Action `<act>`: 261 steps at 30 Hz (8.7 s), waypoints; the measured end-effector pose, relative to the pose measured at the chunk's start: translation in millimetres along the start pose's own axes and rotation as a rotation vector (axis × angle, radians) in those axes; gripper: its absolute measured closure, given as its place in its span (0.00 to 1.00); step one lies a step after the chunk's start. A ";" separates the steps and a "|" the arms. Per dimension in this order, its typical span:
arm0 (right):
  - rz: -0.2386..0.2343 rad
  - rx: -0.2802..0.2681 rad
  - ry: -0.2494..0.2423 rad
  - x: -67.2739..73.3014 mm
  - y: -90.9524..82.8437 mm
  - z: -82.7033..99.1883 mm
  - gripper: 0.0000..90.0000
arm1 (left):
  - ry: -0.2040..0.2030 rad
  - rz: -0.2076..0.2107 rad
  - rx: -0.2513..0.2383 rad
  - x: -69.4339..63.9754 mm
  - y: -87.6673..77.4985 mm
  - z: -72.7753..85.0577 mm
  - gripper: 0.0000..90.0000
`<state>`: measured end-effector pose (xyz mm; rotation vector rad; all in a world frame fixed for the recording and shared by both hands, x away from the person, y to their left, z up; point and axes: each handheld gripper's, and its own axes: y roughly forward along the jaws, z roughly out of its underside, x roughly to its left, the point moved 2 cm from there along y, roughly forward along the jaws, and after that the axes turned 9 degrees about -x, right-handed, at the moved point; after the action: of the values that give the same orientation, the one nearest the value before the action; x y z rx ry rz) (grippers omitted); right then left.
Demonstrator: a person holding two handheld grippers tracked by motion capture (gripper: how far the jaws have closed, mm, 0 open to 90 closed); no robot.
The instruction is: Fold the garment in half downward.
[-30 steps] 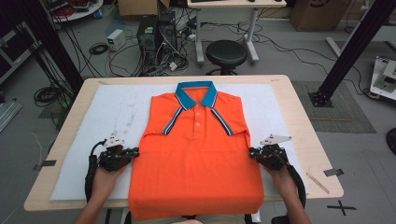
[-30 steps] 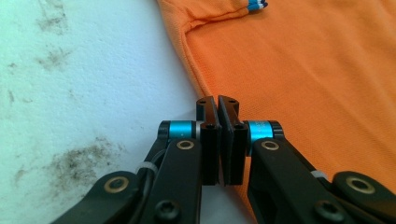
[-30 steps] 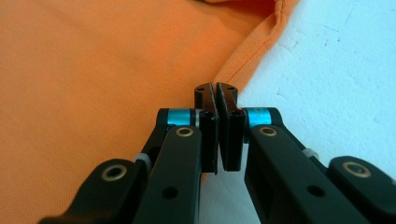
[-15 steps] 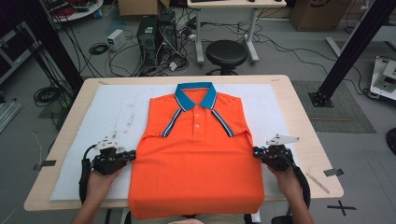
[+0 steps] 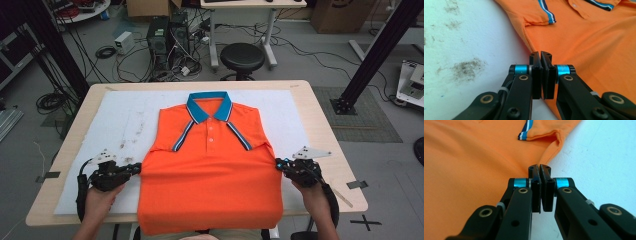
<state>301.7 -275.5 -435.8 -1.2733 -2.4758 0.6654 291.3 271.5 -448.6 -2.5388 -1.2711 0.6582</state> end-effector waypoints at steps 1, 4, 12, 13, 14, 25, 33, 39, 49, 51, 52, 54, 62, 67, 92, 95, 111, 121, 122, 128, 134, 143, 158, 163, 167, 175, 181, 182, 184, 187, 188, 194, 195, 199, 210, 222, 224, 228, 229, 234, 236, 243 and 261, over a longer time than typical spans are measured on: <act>-0.001 -0.005 0.002 0.2 -3.3 -0.8 0.99 | -0.004 0.005 -0.006 -0.2 -1.9 -1.2 0.97; -0.002 -0.016 0.000 1.3 -11.7 -3.2 0.99 | -0.005 0.033 -0.024 -4.5 -12.0 -5.7 0.97; 0.012 -0.032 0.007 7.2 -26.8 -8.8 0.82 | -0.036 0.057 -0.033 -8.9 -17.9 -8.3 0.63; 0.019 -0.029 0.015 6.6 -24.7 -8.0 0.80 | -0.034 0.047 -0.035 -8.2 -16.2 -7.4 0.61; 0.021 -0.027 0.023 6.0 -22.3 -7.1 0.78 | -0.031 0.031 -0.031 -7.7 -14.8 -6.8 0.58; 0.041 0.031 0.031 7.0 -2.8 -0.8 0.70 | -0.023 0.009 0.030 -5.1 4.5 1.6 0.49; 0.027 0.040 0.035 11.0 -8.0 7.4 0.69 | -0.016 0.014 0.019 -9.6 -2.2 7.3 0.49; 0.022 0.041 0.034 17.4 -14.6 14.5 0.64 | -0.009 0.013 0.025 -18.8 -6.8 19.3 0.49; 0.044 0.058 0.043 28.1 -27.2 33.9 0.61 | 0.016 -0.019 0.014 -33.0 -21.1 34.3 0.48; 0.043 0.074 0.040 30.6 -26.7 39.8 0.65 | 0.020 -0.019 0.026 -36.5 -19.2 37.6 0.48; 0.042 0.082 0.042 31.9 -26.2 41.7 0.67 | 0.026 -0.018 0.033 -38.9 -17.2 39.2 0.49; 0.038 0.096 0.032 33.6 -24.8 45.5 0.72 | 0.030 -0.009 0.044 -42.5 -14.2 41.6 0.56; 0.016 0.089 0.035 37.4 -24.2 47.8 0.96 | 0.124 -0.080 0.040 -47.7 -10.8 47.5 0.87; 0.024 0.085 0.015 38.4 -25.1 46.2 0.98 | 0.153 -0.077 0.043 -50.8 -10.6 47.7 0.95; 0.035 0.046 0.017 42.5 -55.0 31.9 0.64 | 0.046 0.061 -0.061 -50.7 -52.5 28.5 0.49; 0.049 0.021 0.016 38.1 -46.9 25.9 0.61 | 0.080 0.032 -0.107 -45.6 -42.3 14.8 0.46; 0.066 -0.069 -0.007 6.3 12.4 -19.9 0.25 | 0.147 0.010 -0.244 -15.1 27.1 -40.5 0.21; 0.038 -0.032 -0.001 -17.2 55.3 -42.9 0.23 | 0.218 0.056 -0.246 6.2 67.3 -74.7 0.22; 0.035 -0.035 -0.004 -19.5 59.0 -44.8 0.23 | 0.218 0.060 -0.234 8.7 71.0 -78.0 0.22; 0.043 -0.009 0.020 -35.6 78.5 -58.1 0.23 | 0.199 0.066 -0.186 22.4 91.9 -90.4 0.21; 0.053 0.018 0.018 -44.6 95.6 -72.4 0.28 | 0.151 0.043 -0.140 40.1 109.7 -91.1 0.21; 0.085 0.064 0.050 -60.1 123.5 -80.8 0.36 | 0.117 0.000 -0.017 58.7 143.1 -95.8 0.21; 0.151 0.145 0.125 -72.6 161.1 -75.9 0.57 | 0.100 -0.156 0.055 73.7 169.3 -78.4 0.39; 0.140 0.156 0.140 -72.2 165.4 -74.5 0.70 | 0.117 -0.176 0.072 72.4 171.5 -77.9 0.50; 0.116 0.154 0.151 -71.5 165.2 -74.6 0.83 | 0.122 -0.181 0.095 71.0 175.5 -78.9 0.55; 0.110 0.146 0.142 -70.1 165.7 -75.2 0.93 | 0.144 -0.147 0.091 61.9 178.8 -78.0 0.89; 0.135 0.115 0.118 -68.7 159.4 -80.5 0.95 | 0.065 -0.159 0.037 63.4 174.1 -81.5 0.93; 0.133 0.098 0.125 -69.0 156.4 -82.6 0.95 | 0.050 -0.153 0.015 63.6 171.7 -83.3 0.93; 0.125 0.058 0.138 -70.0 149.4 -87.3 0.95 | 0.038 -0.144 -0.021 62.8 166.2 -88.4 0.93; 0.118 0.038 0.137 -69.8 140.7 -91.7 0.95 | 0.023 -0.120 -0.062 59.4 158.0 -95.6 0.93; 0.116 0.037 0.130 -69.1 138.4 -92.6 0.95 | 0.024 -0.113 -0.073 57.7 155.5 -97.6 0.93; 0.099 -0.002 0.096 -59.1 122.5 -98.1 0.95 | 0.026 -0.059 -0.121 45.3 136.6 -108.5 0.93; 0.095 -0.008 0.091 -57.8 119.4 -98.3 0.95 | 0.031 -0.050 -0.135 43.0 133.3 -109.3 0.93; 0.081 -0.030 0.074 -52.0 105.2 -97.6 0.95 | 0.033 -0.011 -0.164 36.4 121.5 -107.3 0.93; 0.025 -0.083 0.039 -33.5 70.1 -85.6 0.95 | 0.036 0.072 -0.201 22.6 89.9 -86.5 0.94; -0.033 -0.106 0.034 -15.1 43.2 -61.1 0.95 | 0.081 0.139 -0.198 5.9 59.9 -64.5 0.93; -0.047 -0.111 0.039 -11.3 38.5 -53.6 0.95 | 0.087 0.149 -0.197 3.7 54.0 -59.2 0.93; -0.060 -0.118 0.037 -4.6 28.2 -39.5 0.95 | 0.099 0.170 -0.199 -0.3 41.8 -47.2 0.93; -0.064 -0.123 0.041 -3.4 25.4 -36.2 0.95 | 0.101 0.180 -0.193 -0.9 38.9 -44.3 0.93; -0.077 -0.133 0.045 1.7 11.4 -23.1 0.95 | 0.098 0.213 -0.201 -3.9 23.9 -30.1 0.94; -0.085 -0.144 0.047 2.9 6.1 -19.2 0.95 | 0.106 0.216 -0.195 -4.7 18.7 -23.5 0.97; -0.105 -0.133 0.037 9.9 -6.0 -5.9 0.95 | 0.119 0.230 -0.154 -7.9 9.8 -7.2 0.97; -0.147 -0.082 0.025 22.9 -34.5 17.4 0.86 | 0.097 0.346 -0.123 -12.5 -16.3 6.1 0.65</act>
<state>257.1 -278.9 -432.0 -1.1057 -2.5696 0.5133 270.4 271.3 -443.9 -2.8852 -0.8726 0.5256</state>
